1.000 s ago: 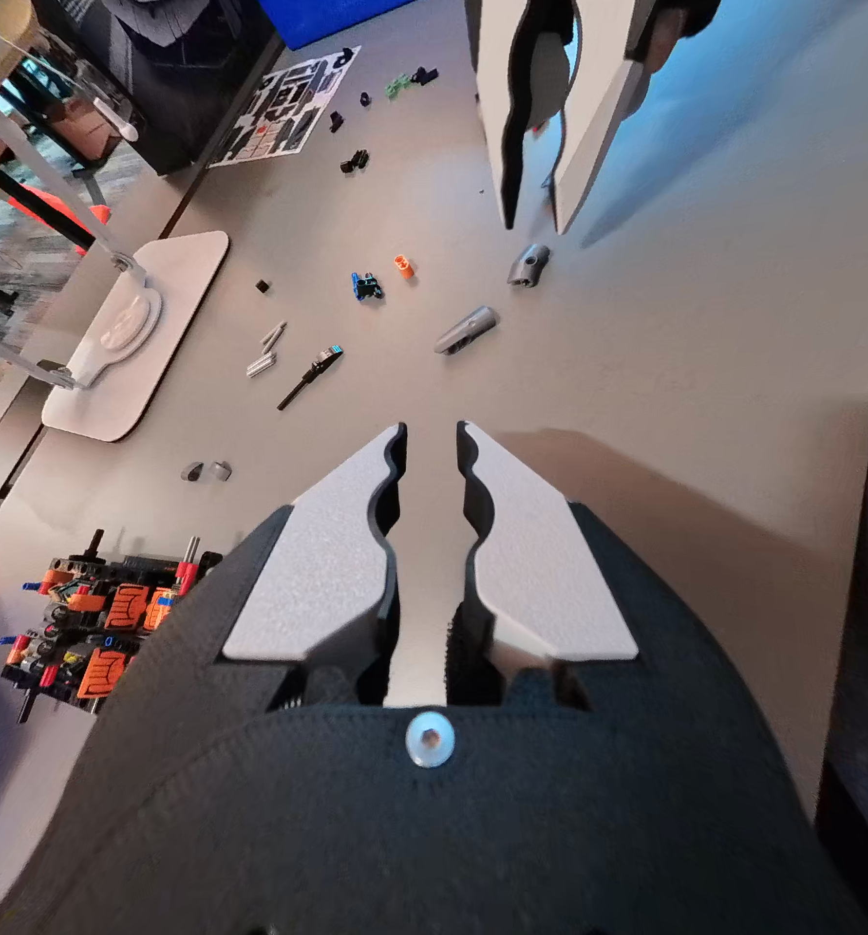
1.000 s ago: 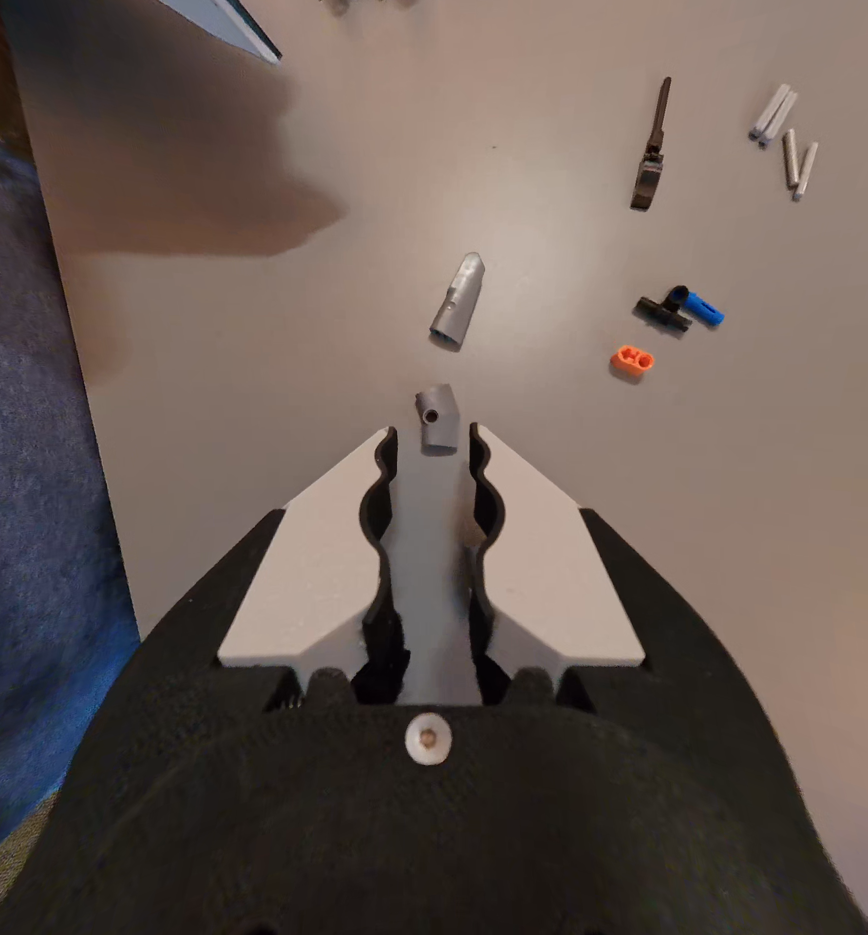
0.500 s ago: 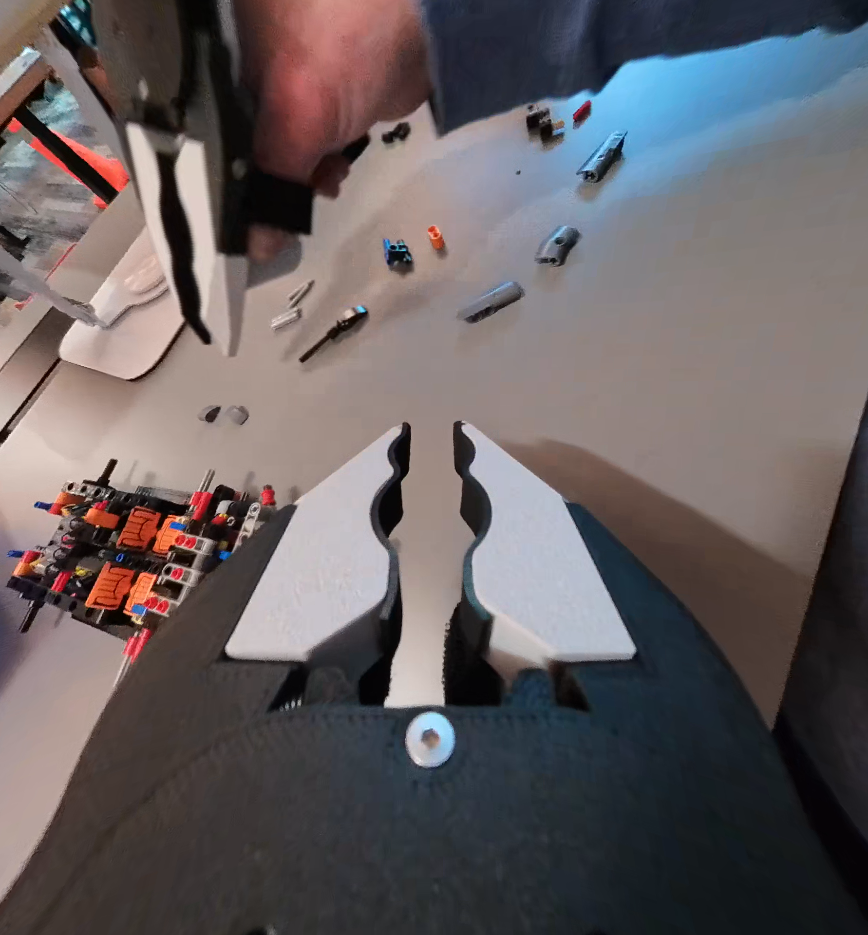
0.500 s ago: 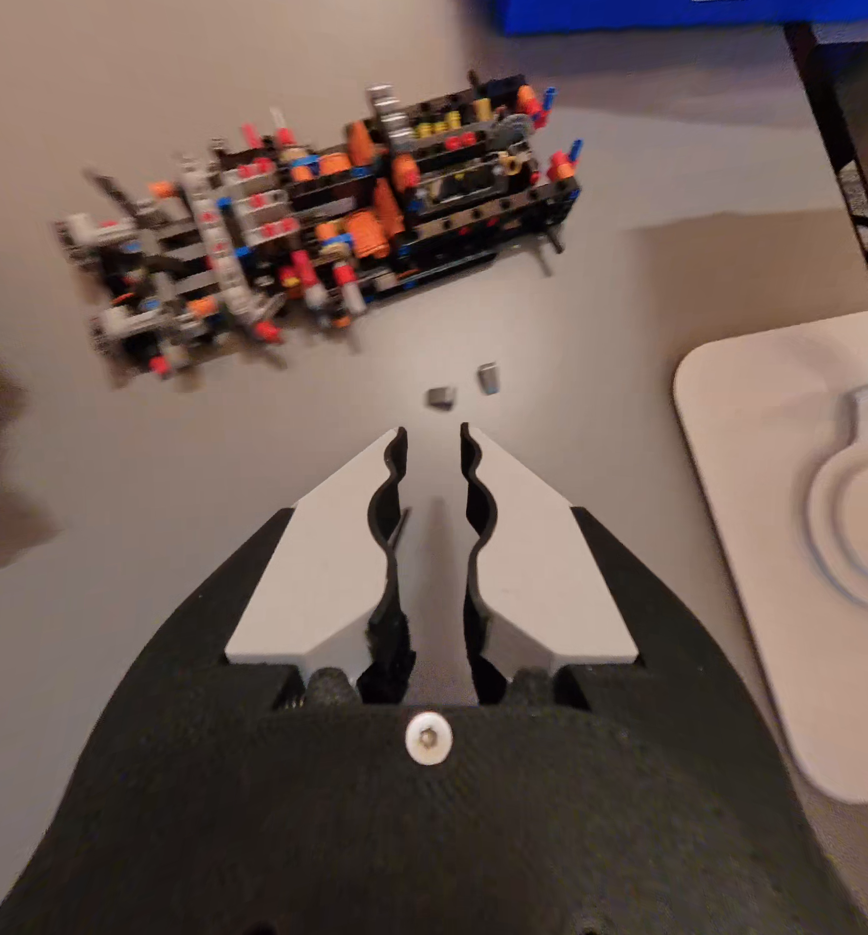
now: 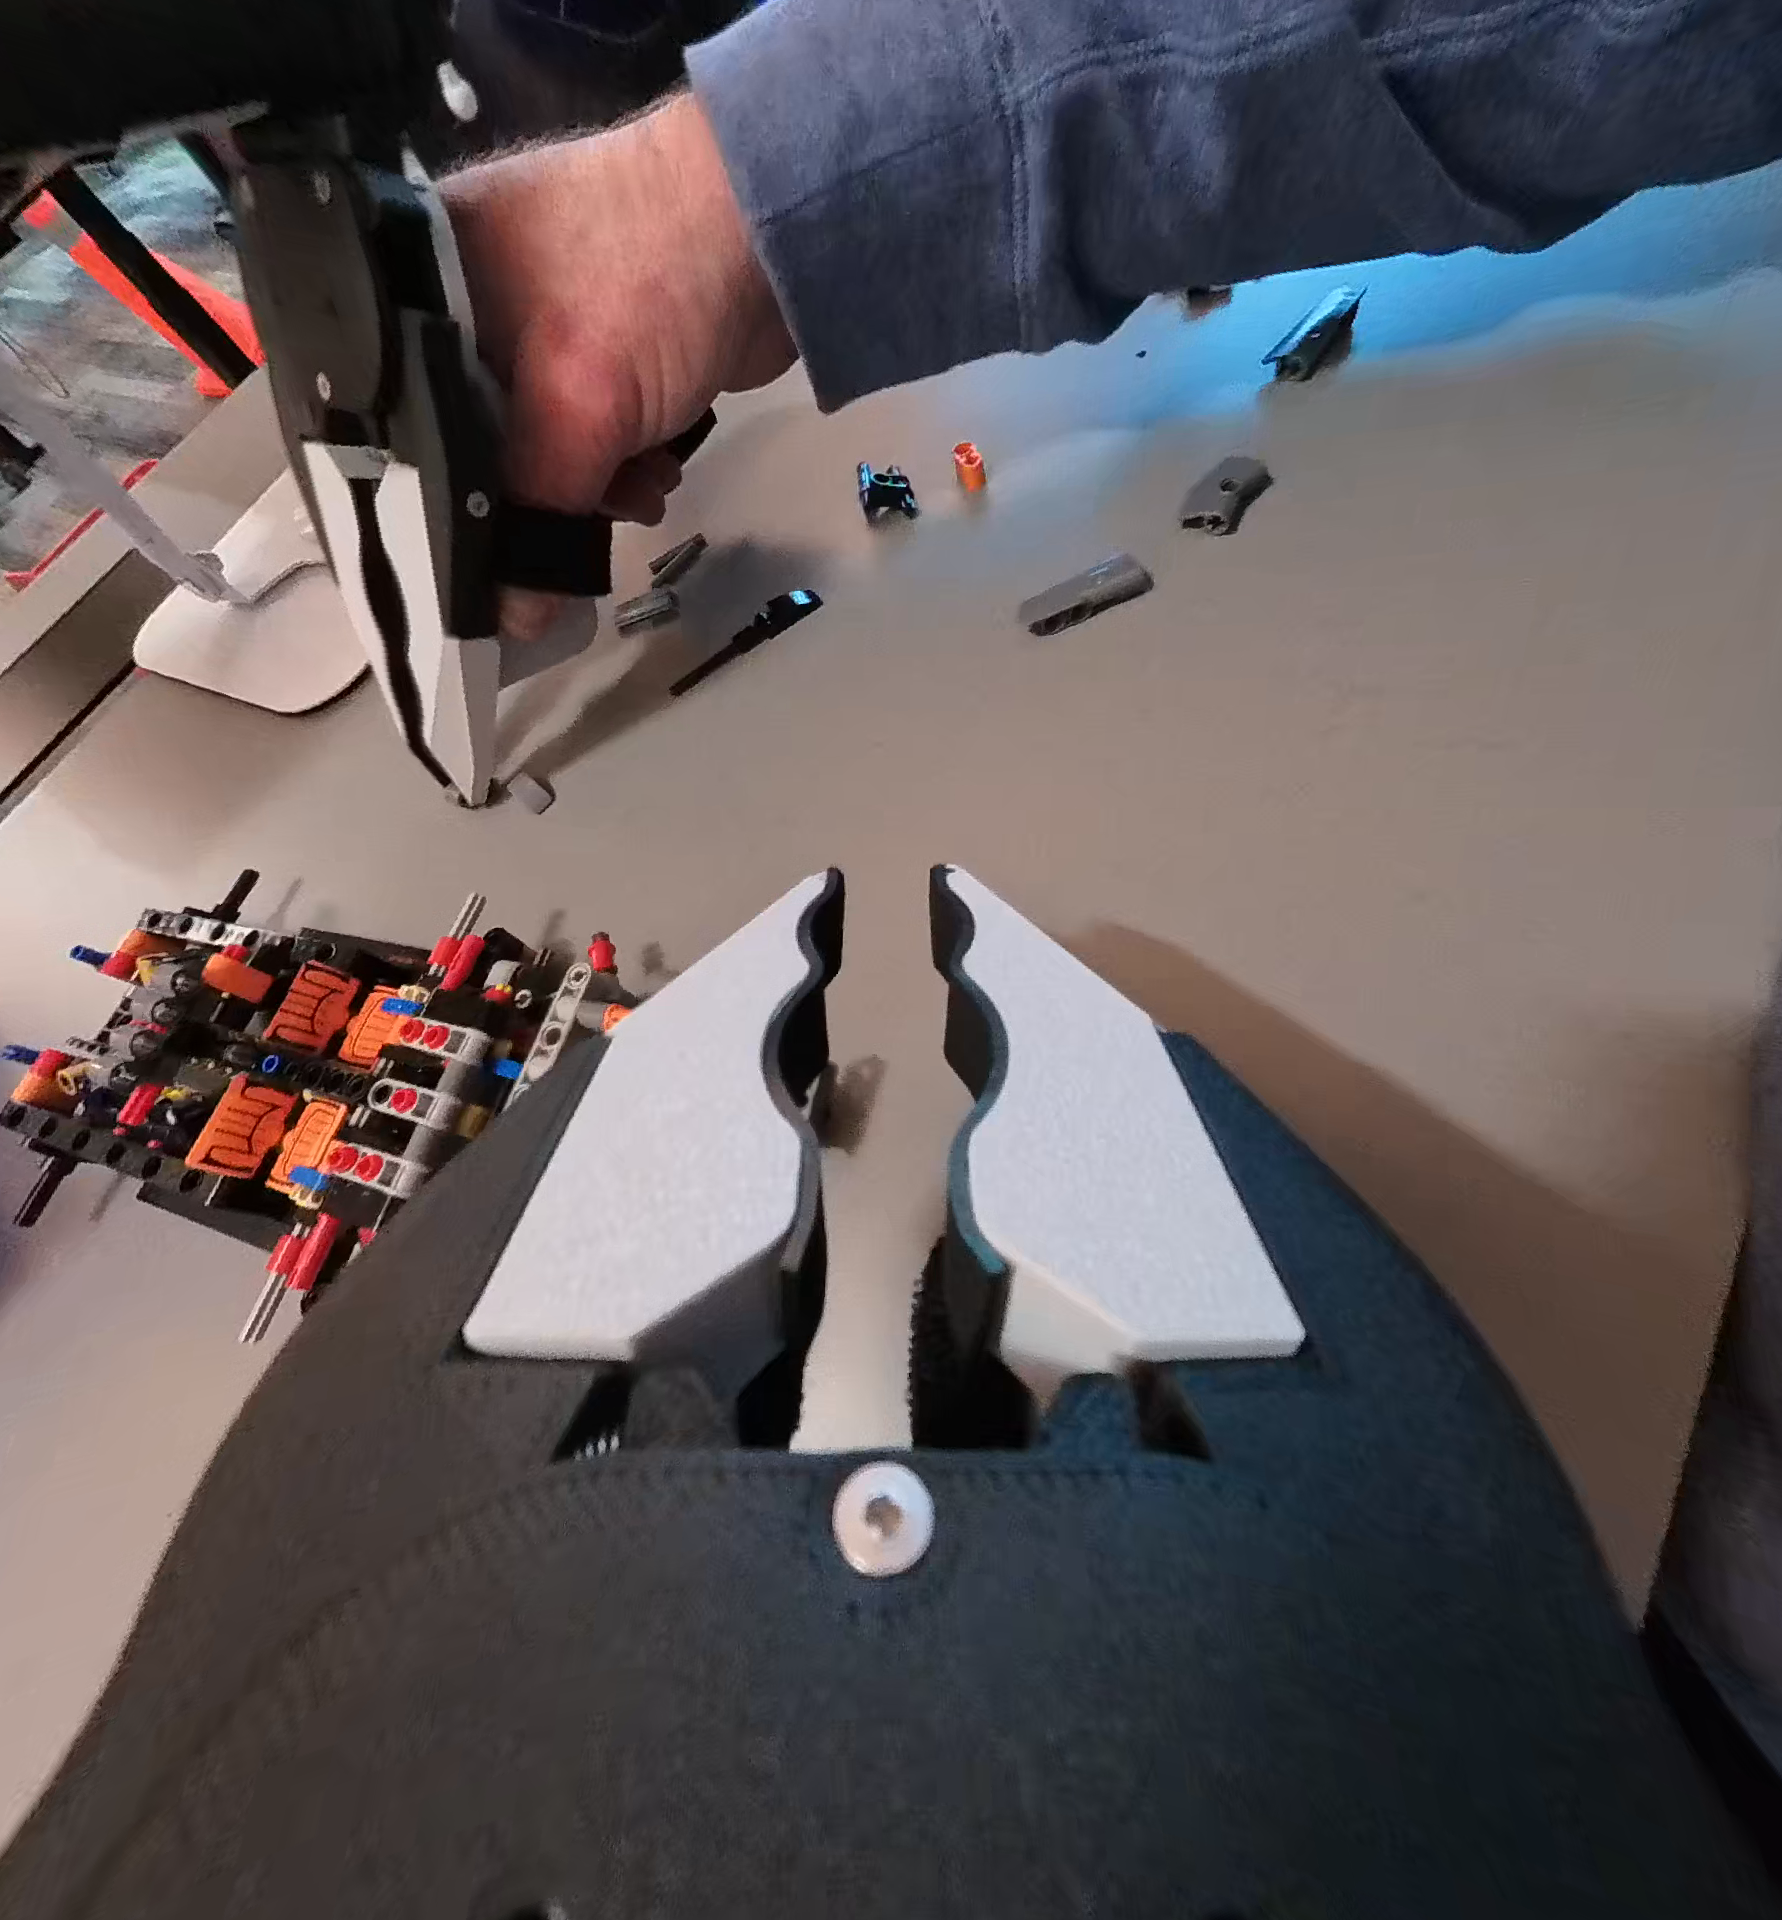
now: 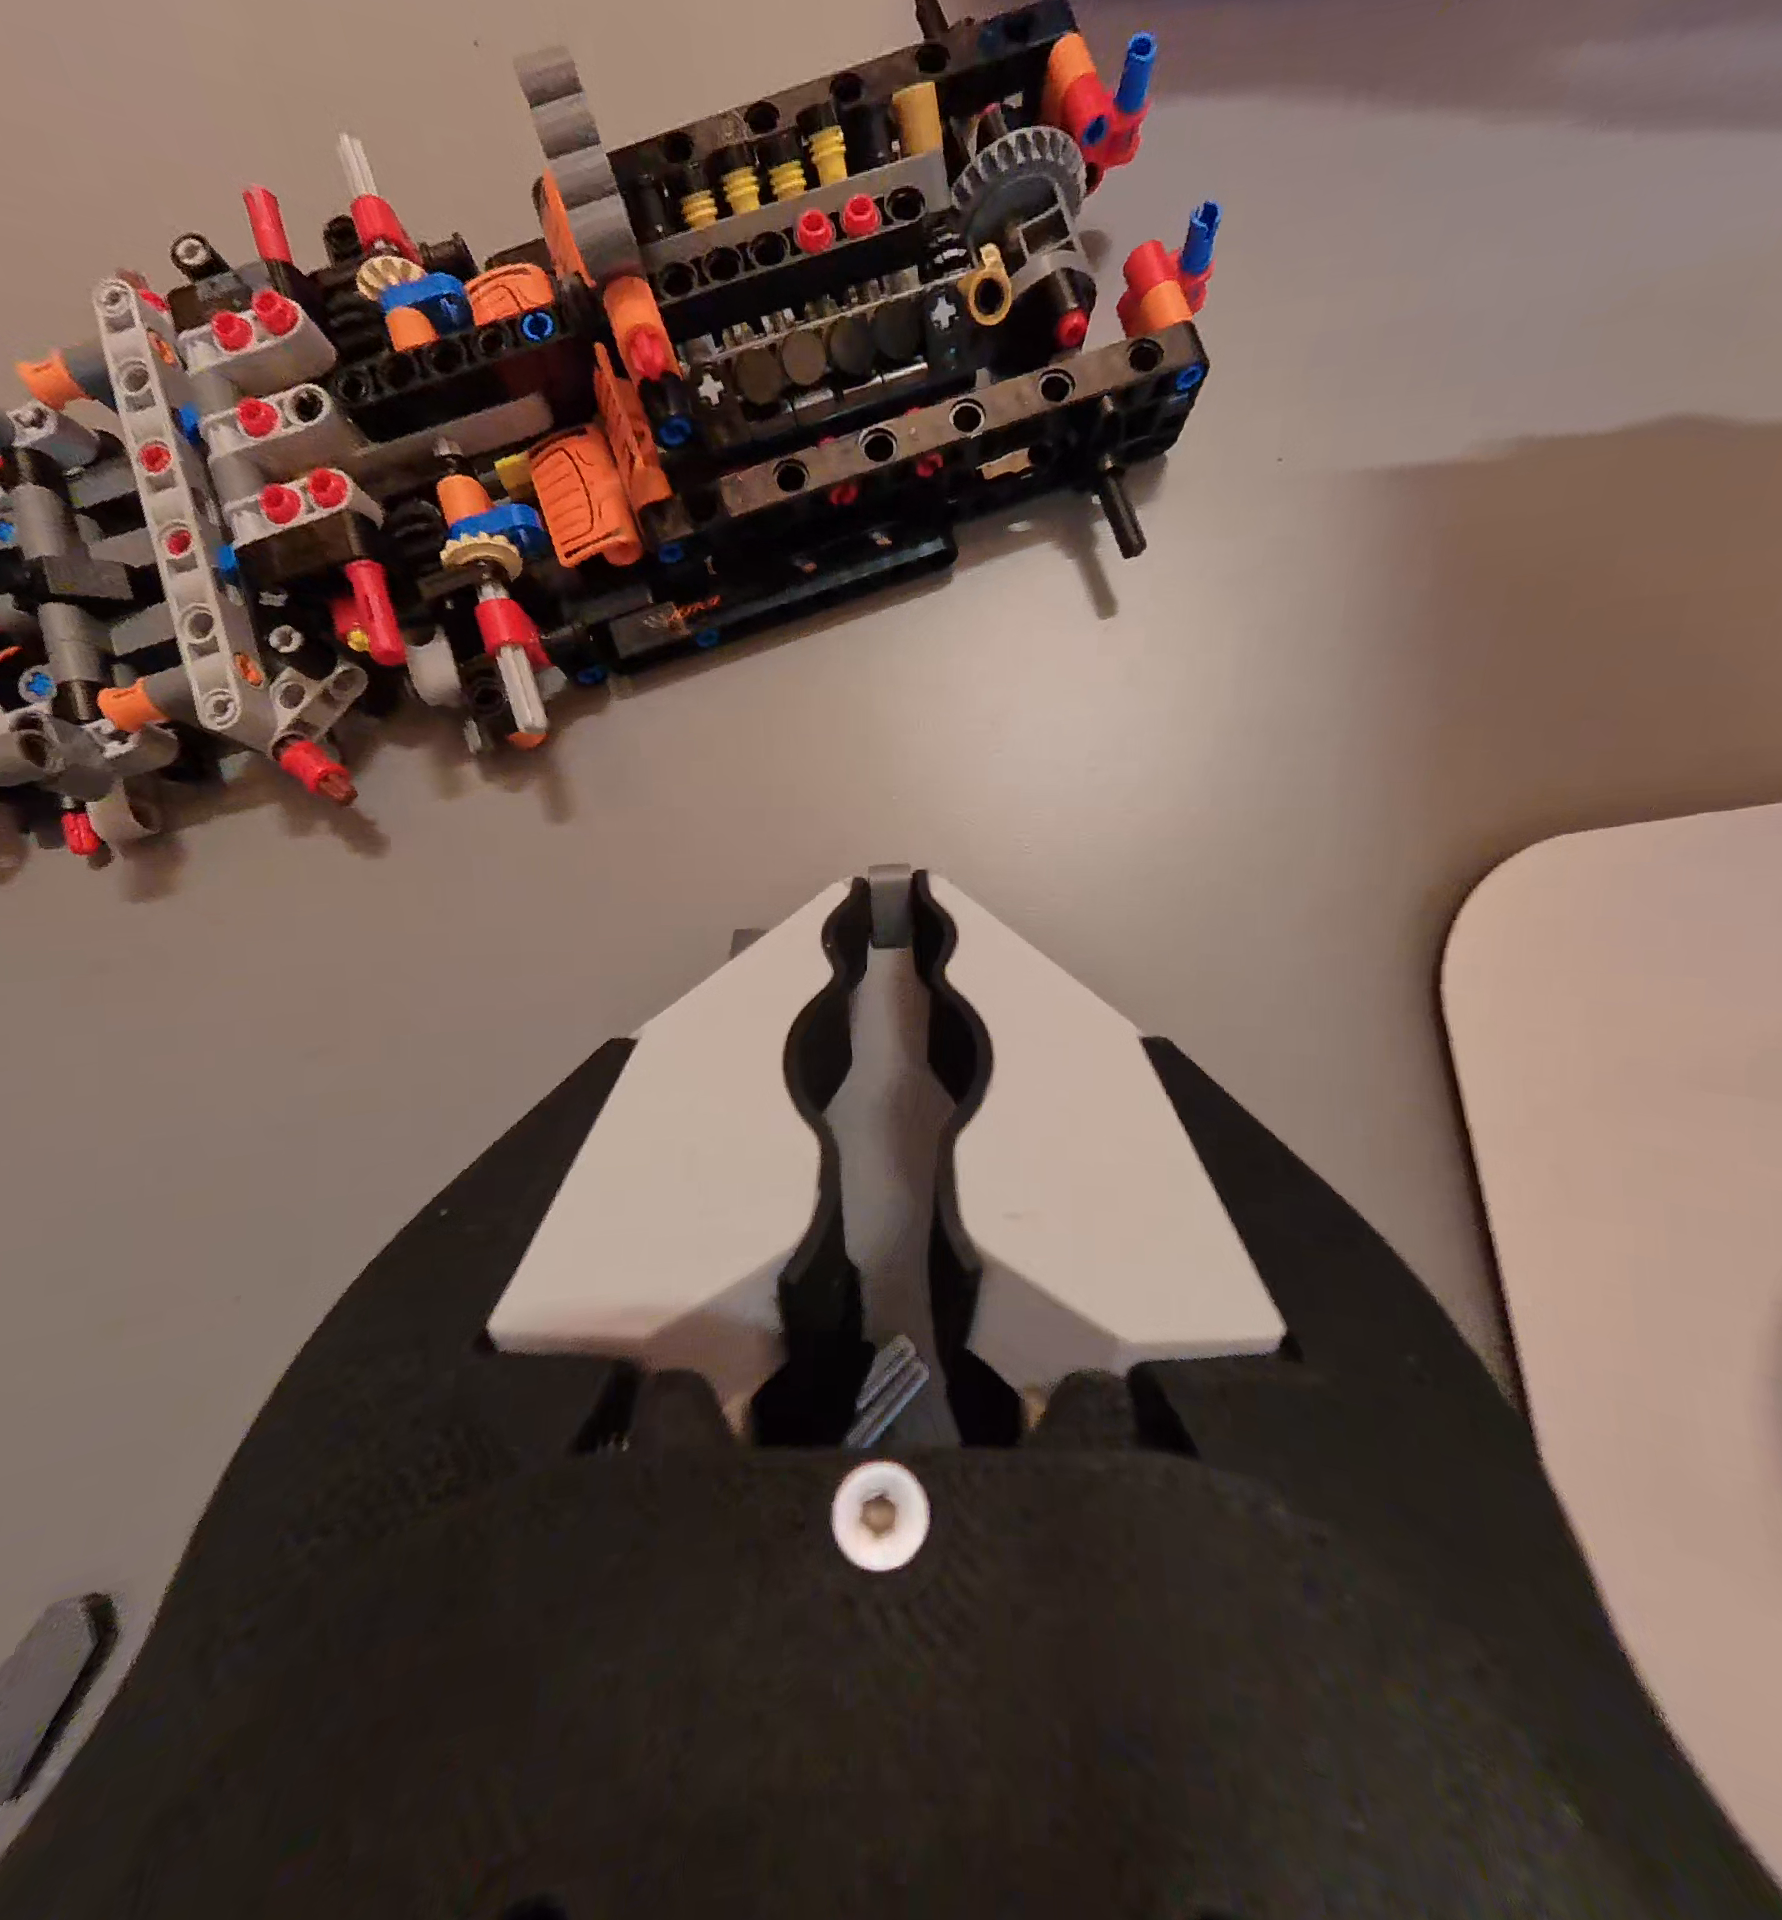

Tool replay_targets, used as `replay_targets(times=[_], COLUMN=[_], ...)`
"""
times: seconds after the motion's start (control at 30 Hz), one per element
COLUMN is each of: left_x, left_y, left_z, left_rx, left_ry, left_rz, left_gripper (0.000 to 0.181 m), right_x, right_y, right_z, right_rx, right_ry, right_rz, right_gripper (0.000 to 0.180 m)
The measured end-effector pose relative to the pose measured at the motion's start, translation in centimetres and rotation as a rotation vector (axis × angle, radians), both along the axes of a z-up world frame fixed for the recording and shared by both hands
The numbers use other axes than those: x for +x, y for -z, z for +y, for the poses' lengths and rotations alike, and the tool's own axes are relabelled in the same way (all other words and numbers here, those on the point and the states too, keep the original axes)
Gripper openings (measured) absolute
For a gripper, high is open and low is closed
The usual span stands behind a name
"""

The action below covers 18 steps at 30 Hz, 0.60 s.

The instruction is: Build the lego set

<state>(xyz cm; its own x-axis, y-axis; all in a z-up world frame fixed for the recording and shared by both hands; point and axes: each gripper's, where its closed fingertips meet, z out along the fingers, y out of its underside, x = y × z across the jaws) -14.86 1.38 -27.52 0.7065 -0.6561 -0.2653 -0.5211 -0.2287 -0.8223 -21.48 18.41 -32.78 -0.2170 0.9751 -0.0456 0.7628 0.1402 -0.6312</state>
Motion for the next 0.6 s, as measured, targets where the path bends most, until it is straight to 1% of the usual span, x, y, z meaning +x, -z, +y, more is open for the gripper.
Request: replay_targets(times=[0.07, 0.17, 0.4, 0.5, 0.6], left_x=[-0.1, -0.2, 0.6, 0.8, 1.3], left_y=[-0.1, -0.2, -0.1, 0.0, 0.1], left_z=[0.1, 0.0, -0.2, -0.3, -0.3], left_rx=[0.002, 0.003, 0.000, -0.002, -0.006], left_ry=[-0.006, -0.008, 0.007, 0.013, 0.023], left_rz=[-0.001, -0.002, 0.002, 0.001, 0.004], left_gripper=[0.014, 0.014, 0.015, 0.014, 0.014], right_x=[0.3, 1.9, 9.9, 14.3, 18.5], right_y=[-0.7, -2.7, -7.2, -7.7, -7.4], right_z=[-0.5, -1.3, -4.2, -5.6, -7.2], right_rx=[-0.008, 0.016, 0.040, 0.065, 0.058], right_ry=[-0.006, -0.009, 0.031, 0.074, 0.128], right_rz=[0.013, 0.039, 0.058, 0.031, 0.004], right_gripper=[0.006, 0.006, 0.006, 0.006, 0.006])
